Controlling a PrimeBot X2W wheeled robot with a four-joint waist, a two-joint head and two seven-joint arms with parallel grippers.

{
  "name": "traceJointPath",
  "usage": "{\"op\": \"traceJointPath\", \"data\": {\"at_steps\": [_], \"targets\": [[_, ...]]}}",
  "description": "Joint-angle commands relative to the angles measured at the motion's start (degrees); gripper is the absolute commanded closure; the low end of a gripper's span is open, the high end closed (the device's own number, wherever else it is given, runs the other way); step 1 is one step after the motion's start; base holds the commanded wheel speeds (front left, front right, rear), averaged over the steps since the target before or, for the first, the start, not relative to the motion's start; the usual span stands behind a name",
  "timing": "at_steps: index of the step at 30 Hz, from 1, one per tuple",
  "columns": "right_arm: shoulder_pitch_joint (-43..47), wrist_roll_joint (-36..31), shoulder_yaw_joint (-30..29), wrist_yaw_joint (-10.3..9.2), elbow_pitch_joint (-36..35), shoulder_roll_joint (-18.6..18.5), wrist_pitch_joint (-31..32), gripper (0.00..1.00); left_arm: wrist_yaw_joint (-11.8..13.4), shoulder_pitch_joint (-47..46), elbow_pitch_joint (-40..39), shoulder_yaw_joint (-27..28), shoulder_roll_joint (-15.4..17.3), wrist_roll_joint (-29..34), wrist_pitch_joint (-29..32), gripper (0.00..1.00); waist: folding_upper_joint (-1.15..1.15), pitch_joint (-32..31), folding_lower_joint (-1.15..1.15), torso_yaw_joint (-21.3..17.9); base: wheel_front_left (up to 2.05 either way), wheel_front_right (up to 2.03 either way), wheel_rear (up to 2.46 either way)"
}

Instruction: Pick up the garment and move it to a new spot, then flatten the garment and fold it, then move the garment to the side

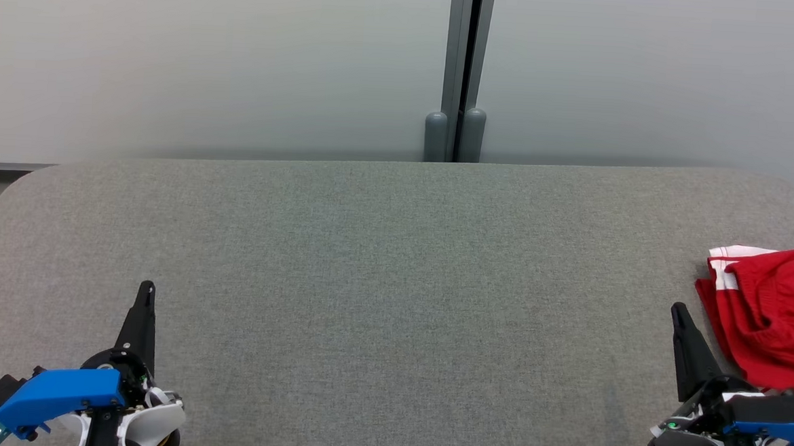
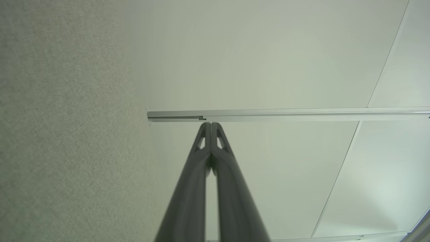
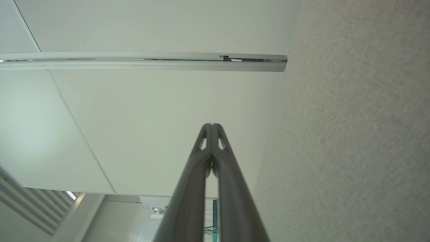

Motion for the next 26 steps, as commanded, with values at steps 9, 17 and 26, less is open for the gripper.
{"op": "traceJointPath", "data": {"at_steps": [9,17,26], "targets": [[0.78,0.15,-0.15,0.02,-0.23,-0.35,0.16,1.0,-0.27,-0.52,-0.3,0.12,0.03,-0.17,0.2,1.0,0.0,0.0,0.0,0.0,0.0,0.0,0.0],[0.78,0.16,-0.15,0.02,-0.23,-0.35,0.16,1.0,-0.27,-0.52,-0.31,0.11,0.03,-0.17,0.2,1.0,0.0,0.0,0.0,0.0,0.0,0.0,0.0],[0.78,0.16,-0.14,0.02,-0.23,-0.35,0.15,1.0,-0.27,-0.52,-0.31,0.11,0.03,-0.17,0.2,1.0,0.0,0.0,0.0,0.0,0.0,0.0,0.0]]}}
